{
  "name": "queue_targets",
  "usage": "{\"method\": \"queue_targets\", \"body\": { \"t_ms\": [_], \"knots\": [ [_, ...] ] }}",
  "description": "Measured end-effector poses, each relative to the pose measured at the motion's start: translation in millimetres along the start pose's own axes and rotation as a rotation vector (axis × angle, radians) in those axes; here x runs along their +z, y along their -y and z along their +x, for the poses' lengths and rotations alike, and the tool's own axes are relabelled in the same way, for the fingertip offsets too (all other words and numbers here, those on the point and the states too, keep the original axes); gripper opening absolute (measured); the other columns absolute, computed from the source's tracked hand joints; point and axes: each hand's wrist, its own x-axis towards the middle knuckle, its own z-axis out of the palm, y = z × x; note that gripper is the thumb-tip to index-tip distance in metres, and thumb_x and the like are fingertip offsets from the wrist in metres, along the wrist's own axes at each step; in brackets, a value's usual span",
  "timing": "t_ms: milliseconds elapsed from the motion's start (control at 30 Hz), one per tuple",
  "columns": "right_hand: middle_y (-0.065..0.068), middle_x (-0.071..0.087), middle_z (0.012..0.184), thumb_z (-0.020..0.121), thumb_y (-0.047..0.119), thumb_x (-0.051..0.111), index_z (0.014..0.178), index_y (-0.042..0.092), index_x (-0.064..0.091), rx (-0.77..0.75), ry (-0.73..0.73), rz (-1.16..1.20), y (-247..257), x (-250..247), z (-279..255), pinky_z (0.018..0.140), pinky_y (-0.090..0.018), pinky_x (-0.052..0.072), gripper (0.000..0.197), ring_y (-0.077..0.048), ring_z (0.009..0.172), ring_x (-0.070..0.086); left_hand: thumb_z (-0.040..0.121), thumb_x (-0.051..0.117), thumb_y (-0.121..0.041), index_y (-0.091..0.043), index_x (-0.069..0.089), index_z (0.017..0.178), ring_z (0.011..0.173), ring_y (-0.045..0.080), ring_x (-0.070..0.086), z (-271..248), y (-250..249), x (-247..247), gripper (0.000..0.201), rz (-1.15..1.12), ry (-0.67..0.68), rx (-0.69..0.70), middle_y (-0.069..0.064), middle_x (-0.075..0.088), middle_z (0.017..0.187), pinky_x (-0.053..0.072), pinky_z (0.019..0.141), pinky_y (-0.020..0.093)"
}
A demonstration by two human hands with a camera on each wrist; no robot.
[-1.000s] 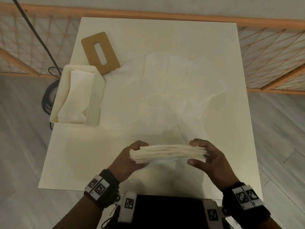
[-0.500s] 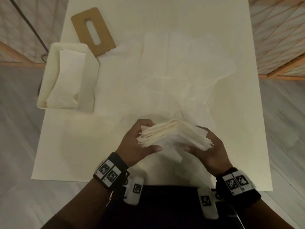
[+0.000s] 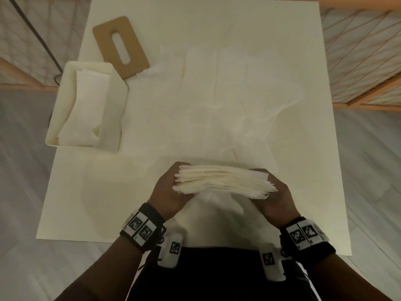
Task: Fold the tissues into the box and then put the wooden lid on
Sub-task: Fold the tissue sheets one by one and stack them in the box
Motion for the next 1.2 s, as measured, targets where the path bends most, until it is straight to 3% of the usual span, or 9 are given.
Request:
{"method": "queue_targets", "body": {
  "t_ms": [100, 233, 467, 567, 633, 700, 833, 1000, 1200],
  "knots": [
    [0.029, 0.071, 0.103, 0.082, 0.043, 0.08, 0.106, 0.055, 0.069, -0.005, 0.035, 0.118, 3, -9, 8, 0.086, -0.014, 0.052, 0.029, 0.008, 0.097, 0.066, 0.078, 0.079, 0.008, -0.028, 0.059, 0.109, 0.09, 0.002, 0.066, 10, -9, -3, 0.052, 0.009, -0.091, -0.032, -0.002, 0.068, 0.102, 0.055, 0.082, 0.023],
    [0.005, 0.073, 0.104, 0.075, 0.024, 0.083, 0.114, 0.025, 0.067, 0.029, 0.039, 0.043, -6, -5, 11, 0.089, -0.031, 0.055, 0.043, -0.01, 0.099, 0.07, 0.083, 0.07, -0.008, -0.022, 0.058, 0.103, 0.09, -0.001, 0.064, 14, -5, 9, 0.027, -0.017, 0.009, -0.125, -0.02, 0.069, 0.098, 0.05, 0.085, 0.04],
    [0.011, 0.073, 0.104, 0.078, 0.007, 0.084, 0.111, 0.017, 0.067, 0.008, 0.028, 0.006, -10, -8, 13, 0.088, -0.024, 0.055, 0.038, -0.005, 0.095, 0.069, 0.085, 0.065, 0.011, -0.009, 0.072, 0.102, 0.09, 0.017, 0.072, 9, 6, 7, 0.027, 0.069, -0.007, -0.225, 0.014, 0.075, 0.097, 0.056, 0.085, 0.026],
    [0.023, 0.073, 0.1, 0.075, 0.013, 0.088, 0.106, 0.025, 0.067, 0.033, 0.028, 0.007, 3, -14, 14, 0.082, -0.013, 0.051, 0.039, 0.003, 0.092, 0.068, 0.091, 0.05, 0.004, -0.024, 0.06, 0.127, 0.111, -0.005, 0.061, 14, -8, 0, 0.046, 0.092, -0.118, -0.095, 0.0, 0.068, 0.128, 0.043, 0.098, 0.01],
    [0.021, 0.075, 0.097, 0.077, 0.001, 0.086, 0.104, 0.024, 0.069, 0.059, 0.011, 0.035, 17, -21, 19, 0.079, -0.014, 0.051, 0.04, 0.002, 0.09, 0.07, 0.08, 0.069, -0.007, -0.036, 0.059, 0.118, 0.109, -0.002, 0.062, 24, -17, -5, 0.048, -0.054, -0.112, -0.008, -0.017, 0.068, 0.119, 0.051, 0.099, 0.026],
    [0.01, 0.077, 0.107, 0.079, -0.003, 0.081, 0.112, 0.016, 0.071, 0.111, 0.061, 0.183, 32, -25, 22, 0.086, -0.024, 0.055, 0.039, -0.009, 0.1, 0.072, 0.072, 0.083, -0.025, -0.027, 0.064, 0.113, 0.109, 0.019, 0.067, 28, -32, -33, 0.046, -0.218, -0.077, -0.129, -0.005, 0.072, 0.113, 0.053, 0.099, 0.046],
    [-0.006, 0.071, 0.127, 0.088, 0.008, 0.074, 0.133, 0.015, 0.061, 0.367, 0.391, 0.349, 60, -34, 39, 0.099, -0.046, 0.055, 0.048, -0.03, 0.119, 0.067, 0.067, 0.088, -0.032, -0.016, 0.059, 0.134, 0.122, 0.029, 0.063, 44, -52, -69, 0.075, -0.363, 0.016, -0.328, 0.006, 0.069, 0.129, 0.044, 0.11, 0.056],
    [0.02, 0.041, 0.149, 0.069, 0.058, 0.086, 0.149, 0.038, 0.03, -0.077, 0.428, -0.346, 119, -7, 80, 0.112, -0.025, 0.034, 0.099, 0.0, 0.139, 0.04, 0.079, 0.081, -0.015, -0.028, 0.067, 0.108, 0.1, 0.018, 0.068, 54, -95, -114, 0.035, 0.122, 0.162, -0.198, -0.005, 0.073, 0.105, 0.054, 0.095, 0.049],
    [0.0, 0.067, 0.111, 0.091, 0.021, 0.075, 0.146, 0.033, 0.016, -0.11, 0.565, -0.178, 172, 69, 112, 0.075, -0.019, 0.055, 0.082, -0.009, 0.089, 0.07, 0.064, 0.091, -0.034, -0.03, 0.064, 0.118, 0.103, 0.022, 0.069, 60, -109, -158, 0.06, -0.148, 0.033, -0.265, -0.003, 0.074, 0.111, 0.058, 0.085, 0.041]
  ]
}}
